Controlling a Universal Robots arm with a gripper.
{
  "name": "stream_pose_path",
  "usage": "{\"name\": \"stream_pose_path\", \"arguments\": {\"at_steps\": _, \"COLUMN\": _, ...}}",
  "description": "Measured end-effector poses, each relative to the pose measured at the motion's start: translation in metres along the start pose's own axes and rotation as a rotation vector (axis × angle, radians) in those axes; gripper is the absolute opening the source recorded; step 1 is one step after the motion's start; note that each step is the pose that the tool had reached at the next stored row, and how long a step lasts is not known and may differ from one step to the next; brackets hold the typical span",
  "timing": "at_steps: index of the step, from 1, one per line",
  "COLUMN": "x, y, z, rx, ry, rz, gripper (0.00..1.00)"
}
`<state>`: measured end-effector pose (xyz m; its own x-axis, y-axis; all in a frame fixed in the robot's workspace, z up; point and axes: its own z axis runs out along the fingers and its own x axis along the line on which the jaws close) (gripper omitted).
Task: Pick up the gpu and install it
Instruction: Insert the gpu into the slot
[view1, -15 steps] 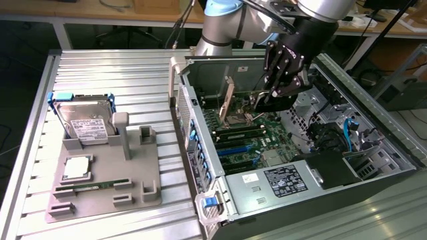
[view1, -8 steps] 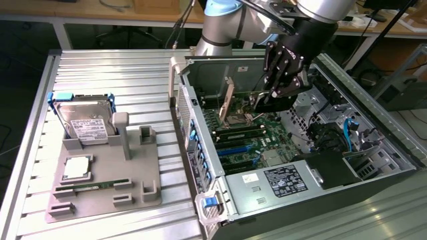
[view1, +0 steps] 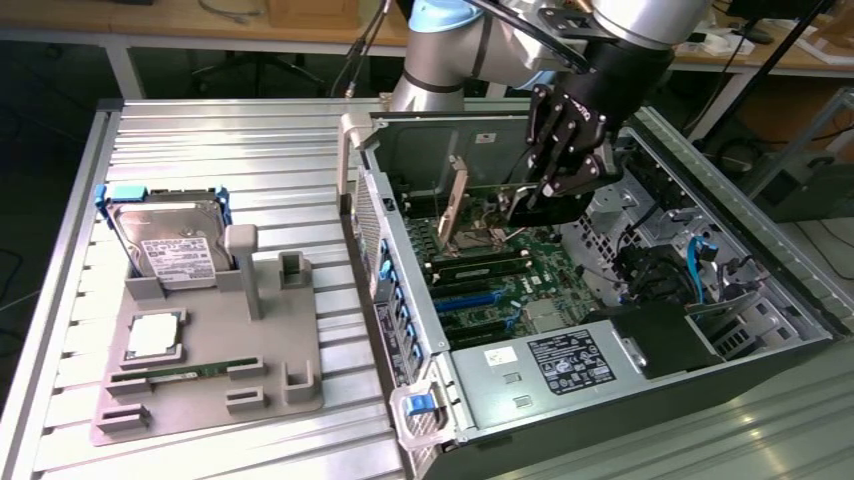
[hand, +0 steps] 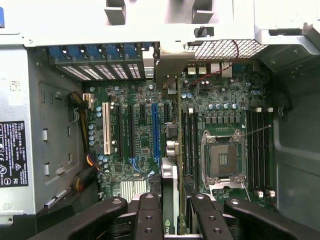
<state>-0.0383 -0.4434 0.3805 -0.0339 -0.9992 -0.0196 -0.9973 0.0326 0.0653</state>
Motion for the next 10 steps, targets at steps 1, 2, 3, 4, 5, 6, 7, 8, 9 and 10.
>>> {"name": "stream_pose_path", "arguments": {"at_steps": 1, "x": 0.0000, "y": 0.0000, "z": 0.0001, "rx": 0.0000, "ry": 0.0001, "rz": 0.000, "gripper": 0.27}}
{"name": "stream_pose_path", "arguments": {"at_steps": 2, "x": 0.0000, "y": 0.0000, "z": 0.0003, "rx": 0.0000, "ry": 0.0001, "rz": 0.000, "gripper": 0.27}}
{"name": "stream_pose_path", "arguments": {"at_steps": 3, "x": 0.0000, "y": 0.0000, "z": 0.0004, "rx": 0.0000, "ry": 0.0000, "rz": 0.000, "gripper": 0.27}}
{"name": "stream_pose_path", "arguments": {"at_steps": 4, "x": 0.0000, "y": 0.0000, "z": 0.0006, "rx": 0.0000, "ry": 0.0001, "rz": 0.000, "gripper": 0.27}}
{"name": "stream_pose_path", "arguments": {"at_steps": 5, "x": 0.0000, "y": 0.0000, "z": 0.0007, "rx": 0.0000, "ry": 0.0001, "rz": 0.000, "gripper": 0.27}}
{"name": "stream_pose_path", "arguments": {"at_steps": 6, "x": 0.0000, "y": -0.0001, "z": 0.0009, "rx": 0.0000, "ry": 0.0001, "rz": 0.000, "gripper": 0.27}}
{"name": "stream_pose_path", "arguments": {"at_steps": 7, "x": 0.0000, "y": -0.0001, "z": 0.0011, "rx": 0.0000, "ry": 0.0001, "rz": 0.000, "gripper": 0.27}}
{"name": "stream_pose_path", "arguments": {"at_steps": 8, "x": 0.0000, "y": -0.0001, "z": 0.0013, "rx": 0.0000, "ry": 0.0000, "rz": 0.000, "gripper": 0.27}}
{"name": "stream_pose_path", "arguments": {"at_steps": 9, "x": 0.0000, "y": -0.0001, "z": 0.0015, "rx": 0.0000, "ry": 0.0000, "rz": 0.000, "gripper": 0.27}}
{"name": "stream_pose_path", "arguments": {"at_steps": 10, "x": 0.0001, "y": -0.0001, "z": 0.0025, "rx": -0.0001, "ry": -0.0002, "rz": 0.000, "gripper": 0.27}}
